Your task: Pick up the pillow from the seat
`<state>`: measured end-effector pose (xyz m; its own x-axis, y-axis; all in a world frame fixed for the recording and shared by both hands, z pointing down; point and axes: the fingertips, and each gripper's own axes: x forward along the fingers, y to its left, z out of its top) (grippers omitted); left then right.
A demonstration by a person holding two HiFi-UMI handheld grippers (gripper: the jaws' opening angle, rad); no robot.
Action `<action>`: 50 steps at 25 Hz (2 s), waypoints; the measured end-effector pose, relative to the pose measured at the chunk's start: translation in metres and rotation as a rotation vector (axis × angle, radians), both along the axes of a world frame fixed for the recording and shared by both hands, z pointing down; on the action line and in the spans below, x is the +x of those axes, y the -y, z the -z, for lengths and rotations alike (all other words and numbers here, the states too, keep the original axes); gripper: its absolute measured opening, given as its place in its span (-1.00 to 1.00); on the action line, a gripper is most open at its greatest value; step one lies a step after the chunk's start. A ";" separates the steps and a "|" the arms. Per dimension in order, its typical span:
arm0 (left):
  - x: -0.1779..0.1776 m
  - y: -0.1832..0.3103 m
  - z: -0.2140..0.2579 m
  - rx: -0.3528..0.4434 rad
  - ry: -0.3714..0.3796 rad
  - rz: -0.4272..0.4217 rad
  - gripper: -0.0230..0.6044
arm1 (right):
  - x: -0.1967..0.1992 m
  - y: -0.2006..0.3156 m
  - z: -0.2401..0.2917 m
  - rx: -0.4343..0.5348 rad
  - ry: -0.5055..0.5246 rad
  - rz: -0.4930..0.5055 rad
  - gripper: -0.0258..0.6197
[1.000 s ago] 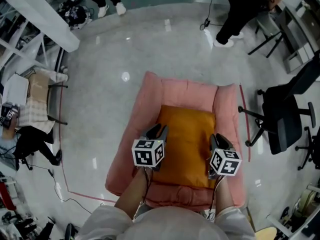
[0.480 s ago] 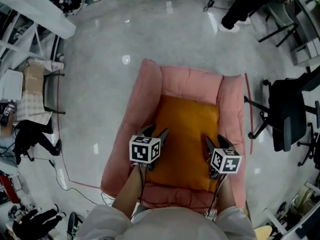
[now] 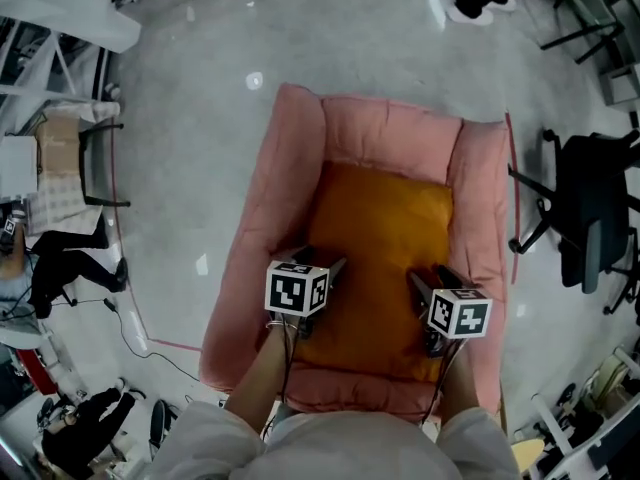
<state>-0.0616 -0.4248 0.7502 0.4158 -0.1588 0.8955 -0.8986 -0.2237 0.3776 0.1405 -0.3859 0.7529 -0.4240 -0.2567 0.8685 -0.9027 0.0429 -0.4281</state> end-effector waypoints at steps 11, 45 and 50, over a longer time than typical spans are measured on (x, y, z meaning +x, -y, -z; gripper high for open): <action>0.007 -0.020 -0.036 -0.116 0.042 -0.051 0.06 | -0.005 -0.011 -0.028 -0.070 0.043 0.004 -0.06; 0.026 0.002 0.050 0.015 -0.095 -0.013 -0.84 | -0.005 0.019 0.059 0.169 0.069 0.055 -0.81; 0.030 0.027 0.104 0.143 -0.172 0.018 -0.84 | 0.001 0.043 0.113 0.306 0.053 0.048 -0.81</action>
<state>-0.0318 -0.4523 0.6466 0.5563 -0.2877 0.7796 -0.8281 -0.2703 0.4912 0.1418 -0.4290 0.6395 -0.4848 -0.4816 0.7301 -0.8732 0.2192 -0.4352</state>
